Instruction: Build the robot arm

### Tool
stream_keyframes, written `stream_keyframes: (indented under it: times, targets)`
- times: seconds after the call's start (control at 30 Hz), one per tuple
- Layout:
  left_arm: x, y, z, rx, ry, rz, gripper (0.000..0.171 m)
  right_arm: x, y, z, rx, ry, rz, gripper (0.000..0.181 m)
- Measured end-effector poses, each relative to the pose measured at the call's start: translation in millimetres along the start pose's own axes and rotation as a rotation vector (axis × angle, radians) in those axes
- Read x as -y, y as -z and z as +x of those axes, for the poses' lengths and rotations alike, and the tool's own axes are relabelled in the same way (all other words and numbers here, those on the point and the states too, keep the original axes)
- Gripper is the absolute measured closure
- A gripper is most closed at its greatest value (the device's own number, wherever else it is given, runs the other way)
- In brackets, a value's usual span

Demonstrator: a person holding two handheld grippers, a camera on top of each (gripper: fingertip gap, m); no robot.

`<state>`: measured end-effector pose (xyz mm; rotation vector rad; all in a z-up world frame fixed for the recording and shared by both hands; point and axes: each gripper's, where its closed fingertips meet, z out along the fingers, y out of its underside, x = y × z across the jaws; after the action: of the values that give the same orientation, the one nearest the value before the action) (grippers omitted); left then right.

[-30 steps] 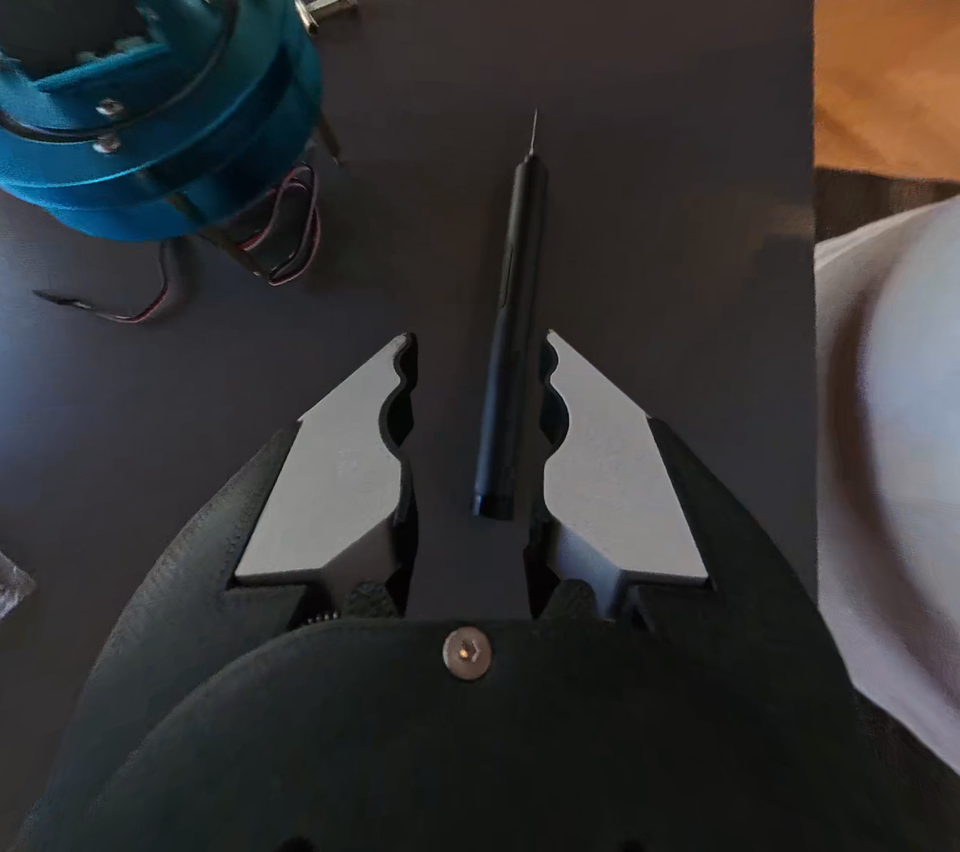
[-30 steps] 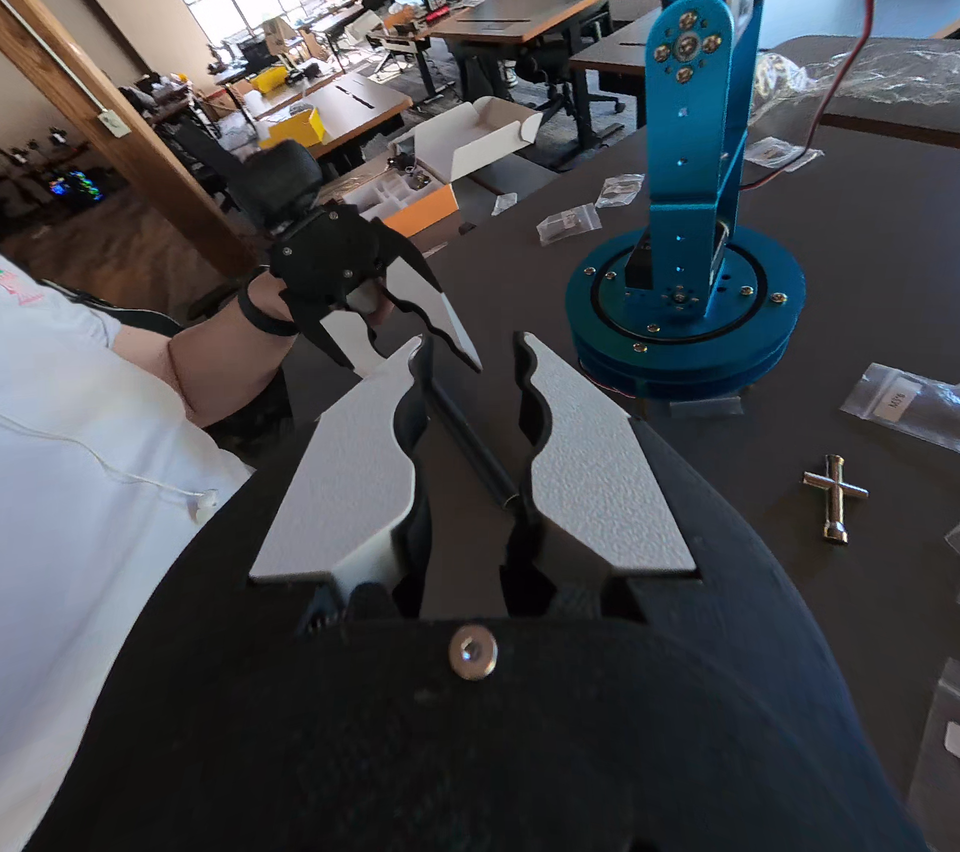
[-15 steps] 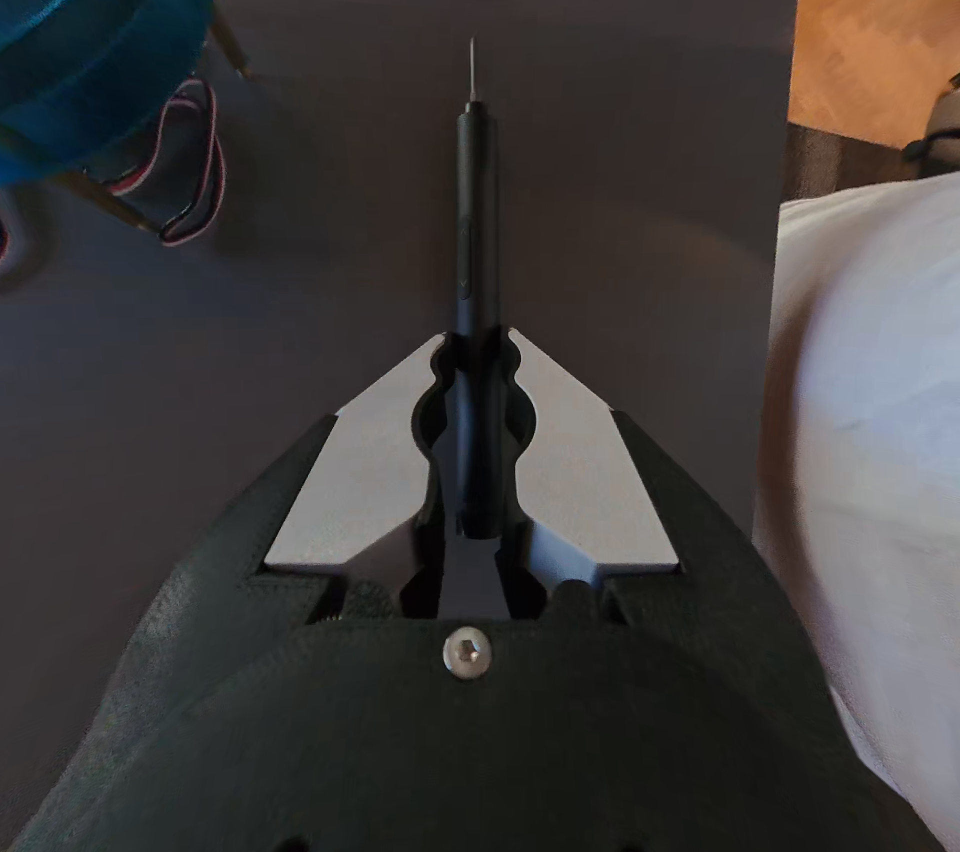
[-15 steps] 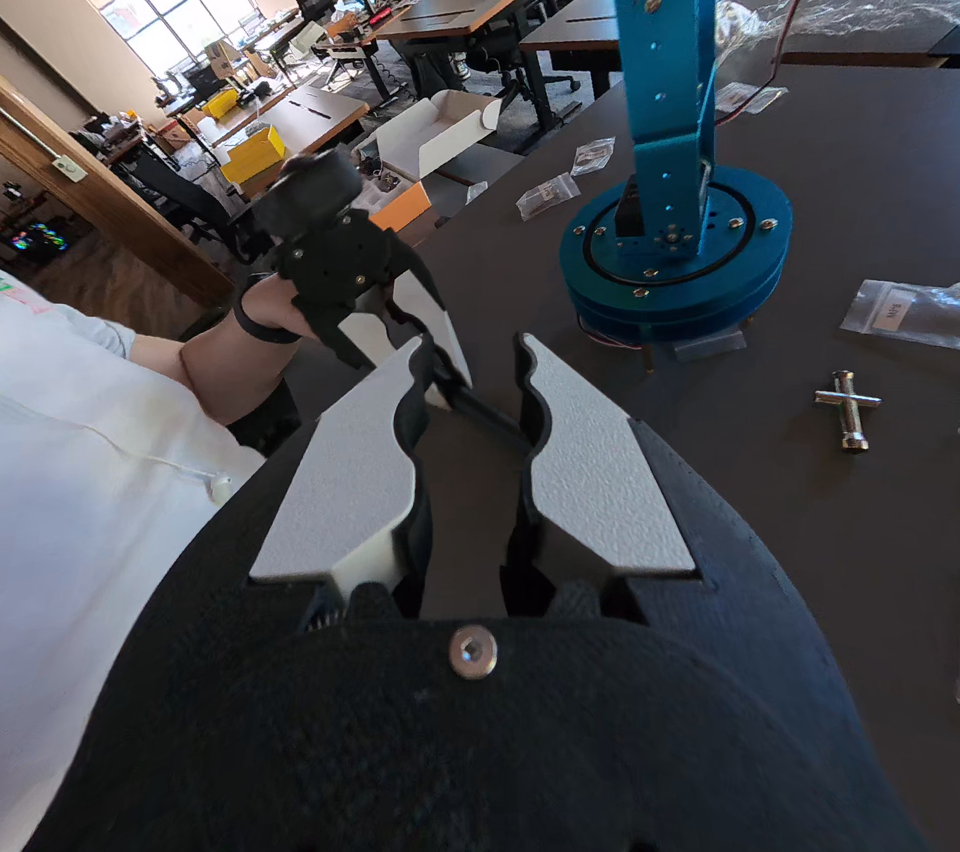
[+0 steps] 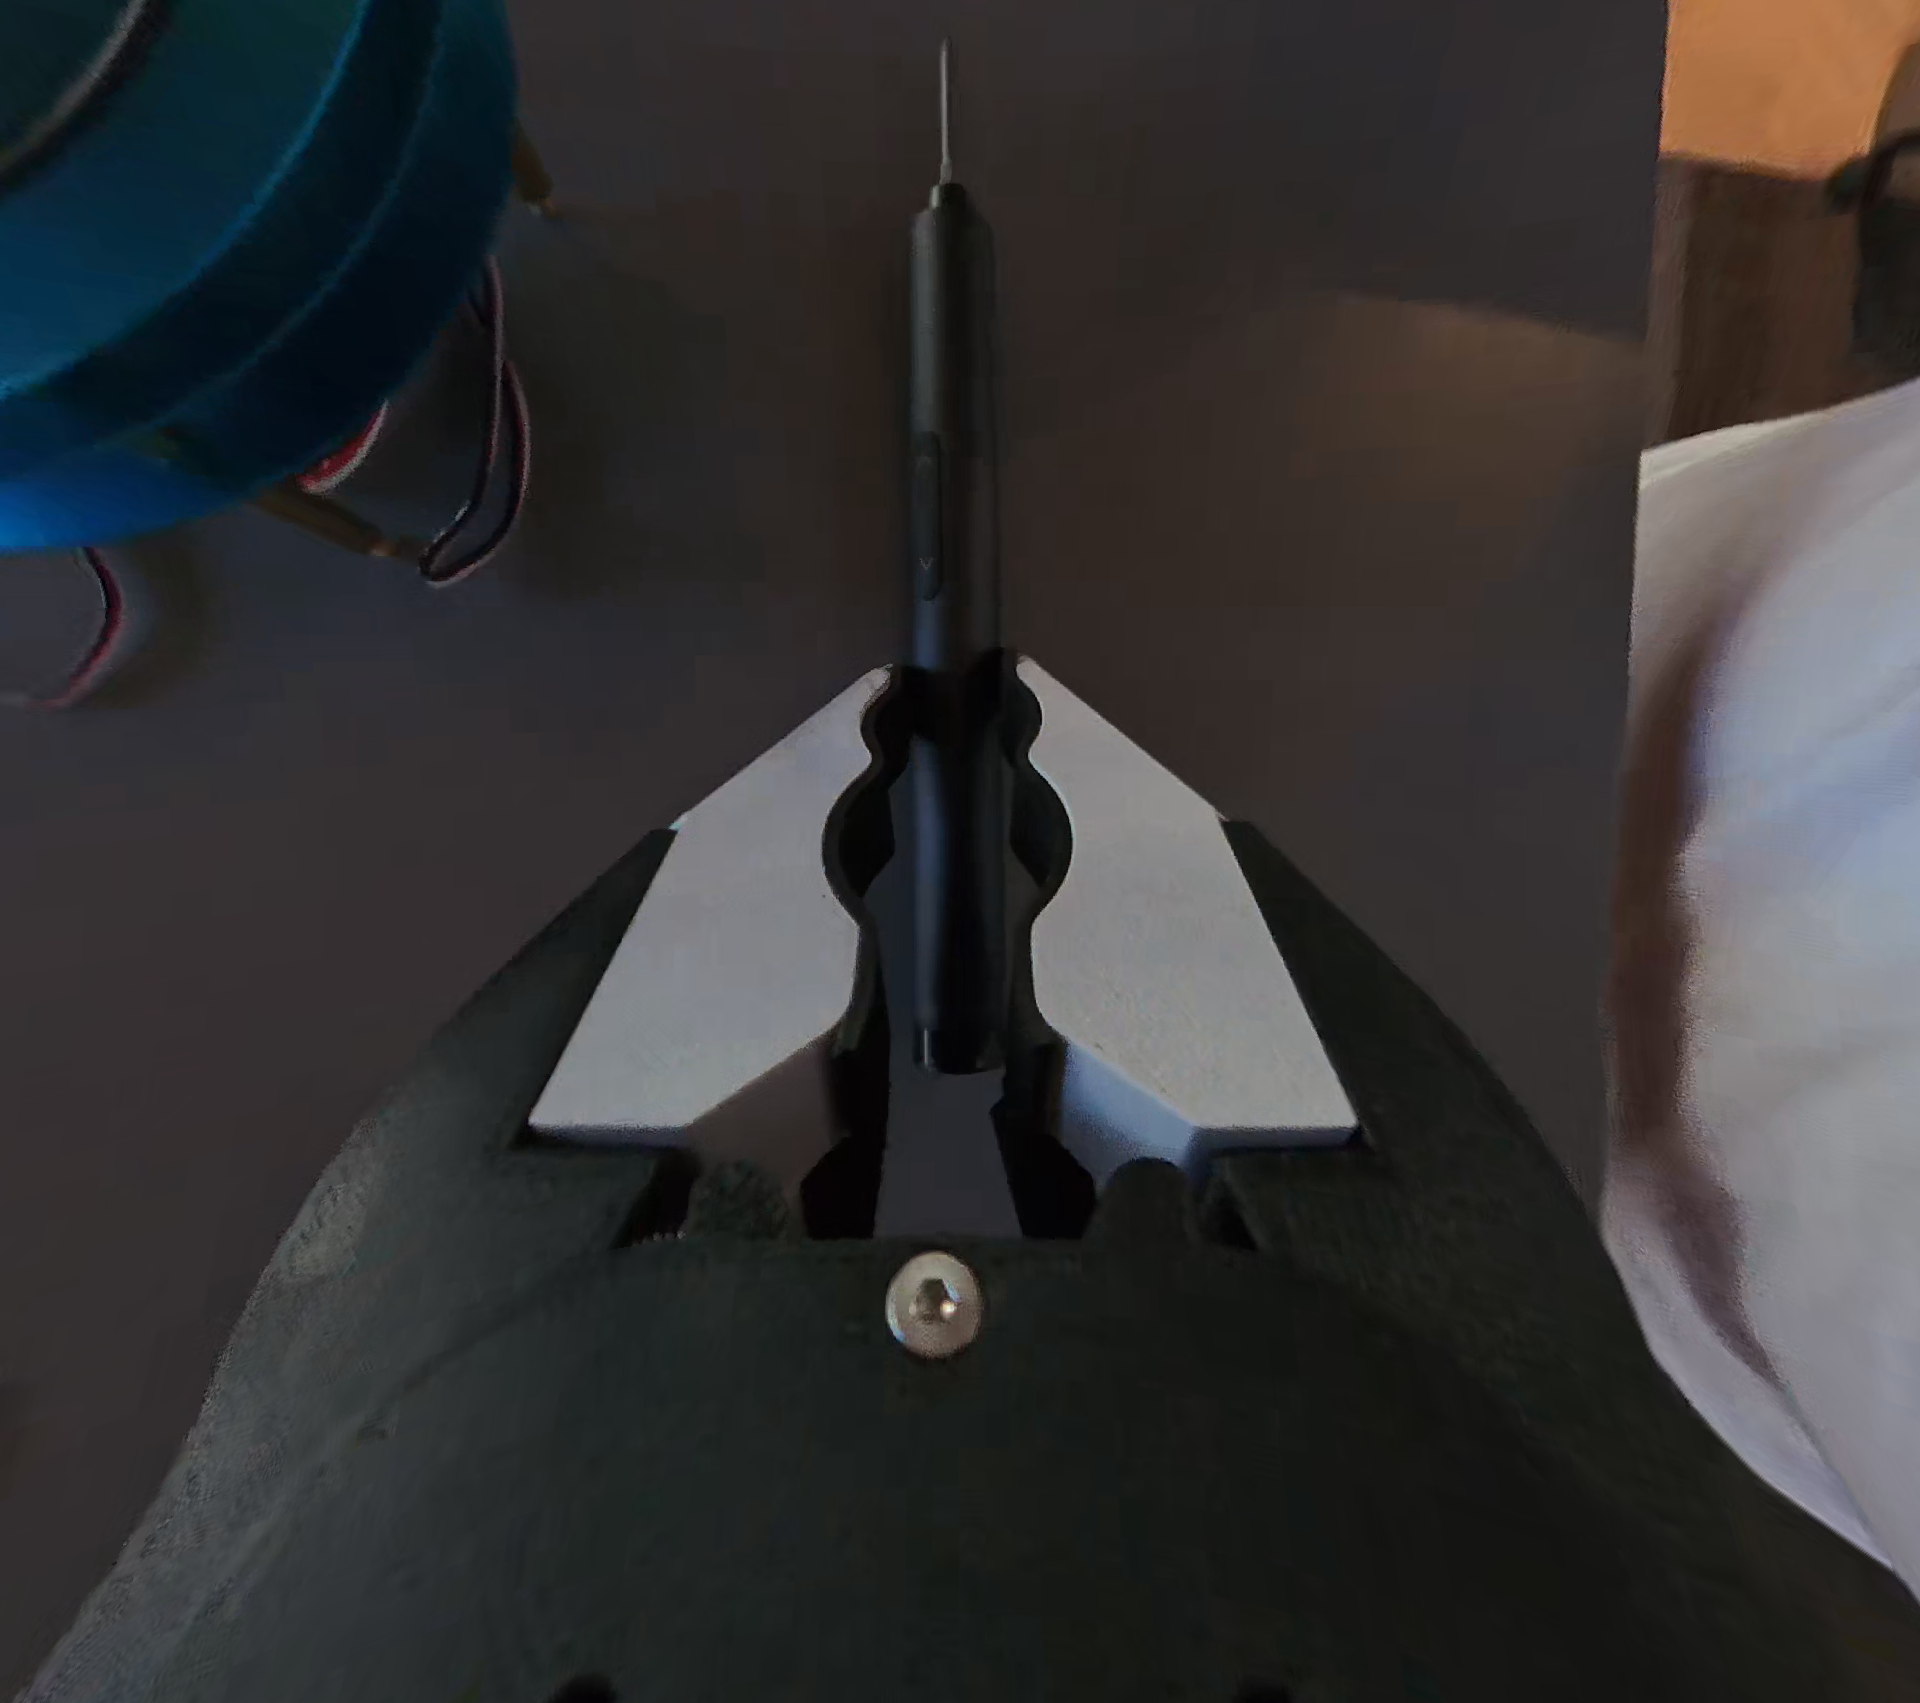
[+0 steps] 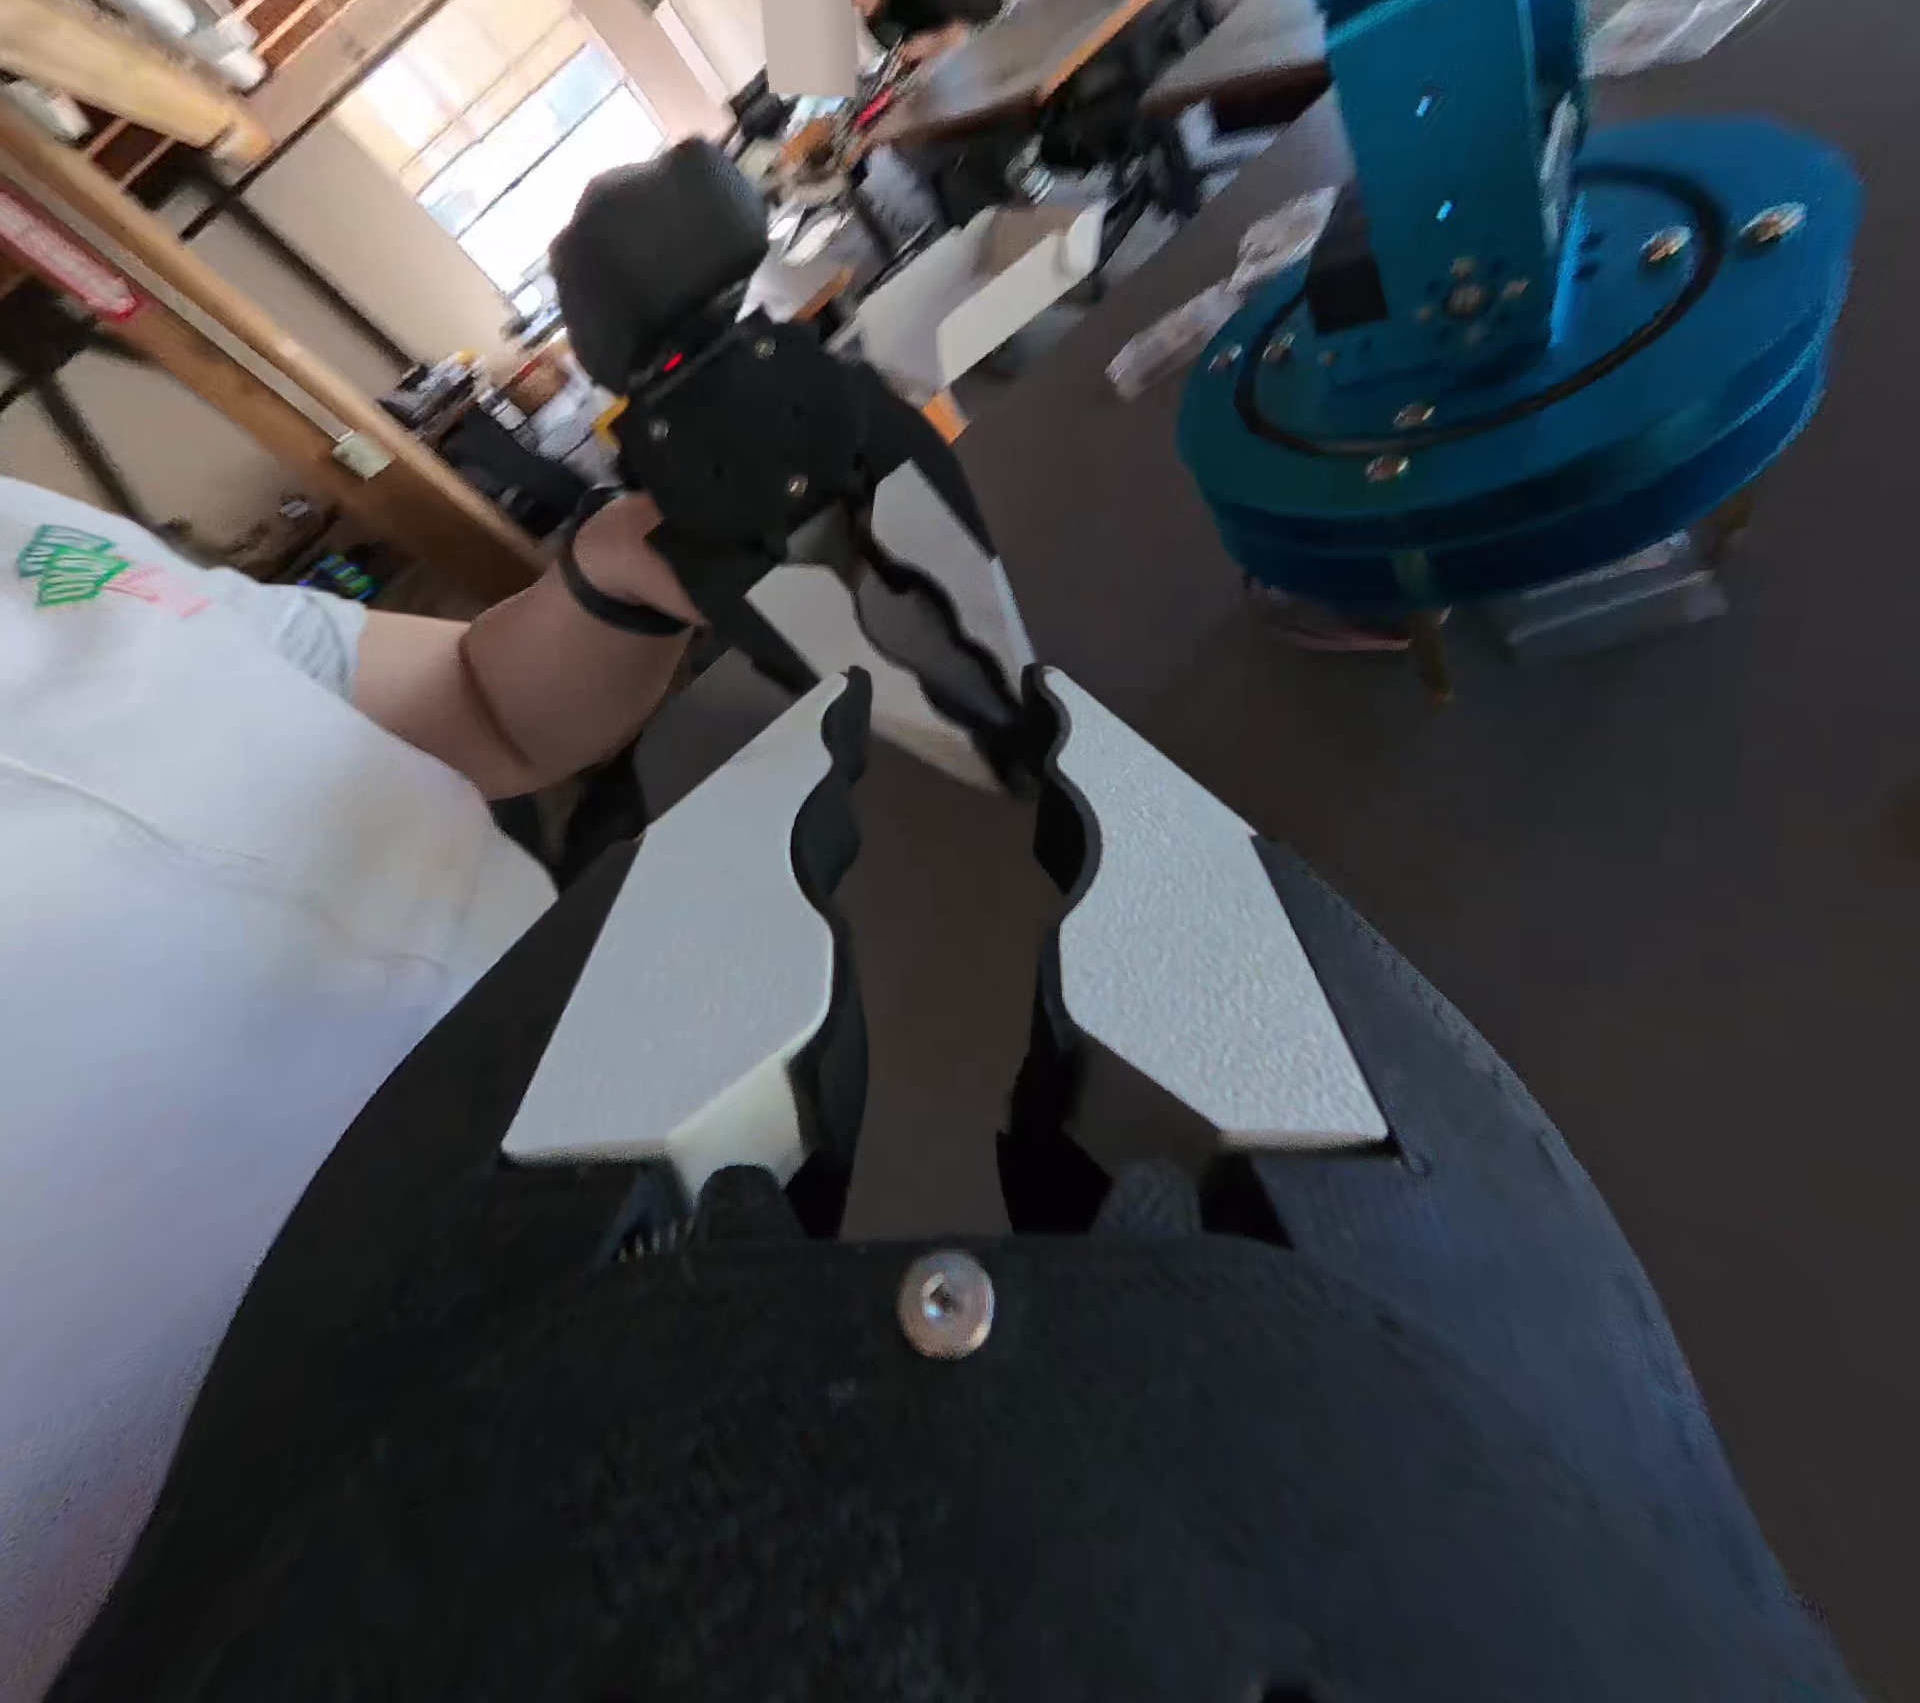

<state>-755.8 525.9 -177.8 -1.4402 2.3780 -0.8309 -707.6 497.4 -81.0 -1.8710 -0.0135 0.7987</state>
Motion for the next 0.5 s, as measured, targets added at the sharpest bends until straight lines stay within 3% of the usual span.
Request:
stream_keyframes:
  times: [0.13,0.23,0.3,0.4,0.5]
  targets:
    - [-1.8,0.0,-0.2,-0.066,-0.209,0.0,0.155,-2.1,-6.4,27.2,-0.315,0.05,0.124,0.152]
    - [-2.4,1.4,-0.1,-0.162,-0.242,0.03,0.156,3.8,-3.4,36.0,-0.569,-0.049,0.351,0.152]
    - [-3.0,2.8,-1.7,-0.209,-0.232,0.046,0.156,3.4,-1.0,27.8,-0.688,-0.125,0.492,0.153]
    - [-6.0,5.2,-6.6,-0.229,-0.251,0.046,0.156,-10.1,5.5,7.1,-0.869,-0.2,0.58,0.155]
    - [-7.8,7.5,-9.5,-0.277,-0.225,0.038,0.155,-21.0,3.2,-27.2,-0.951,-0.249,0.652,0.156]
